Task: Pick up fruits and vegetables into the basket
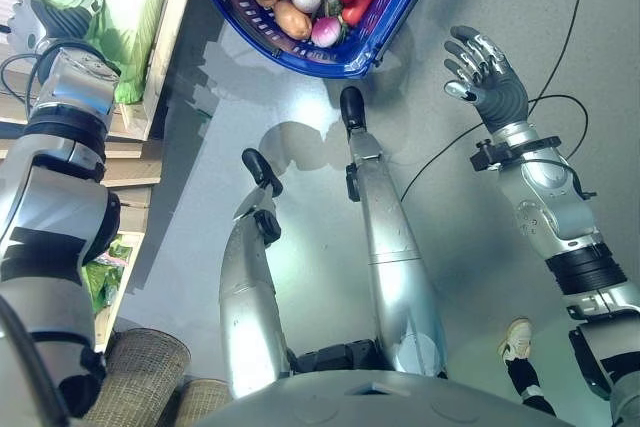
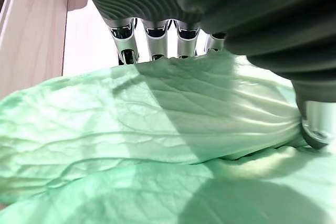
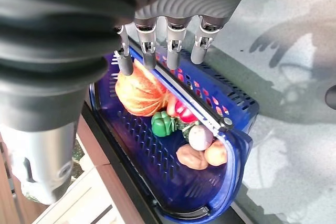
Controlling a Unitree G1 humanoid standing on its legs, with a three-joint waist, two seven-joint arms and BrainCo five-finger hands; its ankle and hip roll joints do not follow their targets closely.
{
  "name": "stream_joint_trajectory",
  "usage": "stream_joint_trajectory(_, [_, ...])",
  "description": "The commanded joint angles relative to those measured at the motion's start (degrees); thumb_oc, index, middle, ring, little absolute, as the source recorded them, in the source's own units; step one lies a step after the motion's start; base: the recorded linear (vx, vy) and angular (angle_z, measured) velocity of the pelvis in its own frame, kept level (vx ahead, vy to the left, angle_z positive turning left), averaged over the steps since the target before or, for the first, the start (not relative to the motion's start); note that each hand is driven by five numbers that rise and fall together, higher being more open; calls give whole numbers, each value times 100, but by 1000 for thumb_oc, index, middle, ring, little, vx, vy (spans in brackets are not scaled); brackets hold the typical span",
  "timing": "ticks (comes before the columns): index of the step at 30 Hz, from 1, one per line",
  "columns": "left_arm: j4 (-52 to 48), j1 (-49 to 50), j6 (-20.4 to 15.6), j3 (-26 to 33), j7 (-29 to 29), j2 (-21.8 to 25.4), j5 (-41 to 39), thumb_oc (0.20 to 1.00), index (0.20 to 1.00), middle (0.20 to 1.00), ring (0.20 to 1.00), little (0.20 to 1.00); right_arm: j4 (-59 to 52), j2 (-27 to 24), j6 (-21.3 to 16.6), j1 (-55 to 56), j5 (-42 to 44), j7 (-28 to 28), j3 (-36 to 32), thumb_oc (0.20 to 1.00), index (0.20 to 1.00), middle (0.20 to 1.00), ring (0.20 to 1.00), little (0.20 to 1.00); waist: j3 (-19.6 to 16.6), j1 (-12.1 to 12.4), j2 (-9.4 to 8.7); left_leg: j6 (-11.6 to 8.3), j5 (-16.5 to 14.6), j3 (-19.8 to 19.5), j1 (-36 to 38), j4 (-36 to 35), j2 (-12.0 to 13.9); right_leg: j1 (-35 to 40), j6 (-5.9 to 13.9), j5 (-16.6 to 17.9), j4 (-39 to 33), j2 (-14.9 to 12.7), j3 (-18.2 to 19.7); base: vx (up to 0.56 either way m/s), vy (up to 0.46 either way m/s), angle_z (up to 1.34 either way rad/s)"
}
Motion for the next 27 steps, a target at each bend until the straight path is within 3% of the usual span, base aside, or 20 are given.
stream_joint_trajectory(1, [36, 865, -183, 444, -94, -104, -70, 200, 200, 200, 200, 200, -626, 185, -292, 390, -138, 132, -243, 1000, 1000, 1000, 1000, 1000, -135, -217, -7, 110, -63, 77, -212, 241, -49, 503, 410, -472, -94, -94, -171, -26, -32, 1])
stream_joint_trajectory(16, [-1751, 2698, -1659, 1748, 127, -290, -426, 200, 200, 200, 200, 200, -1402, 507, -385, 852, -771, 113, -666, 1000, 1000, 1000, 1000, 1000, -135, 197, 30, 189, -29, -9, 653, -91, -159, 1564, 437, -625, -332, -236, -593, -31, -32, 6])
stream_joint_trajectory(27, [-2853, 3599, -2172, 2104, 469, -355, 280, 200, 200, 200, 200, 200, -1711, 601, -243, 813, -997, 128, -745, 1000, 1000, 1000, 1000, 1000, -135, 554, -7, 288, -66, -161, 986, -116, -222, 2134, 430, -717, -376, -253, -813, -17, -50, 10])
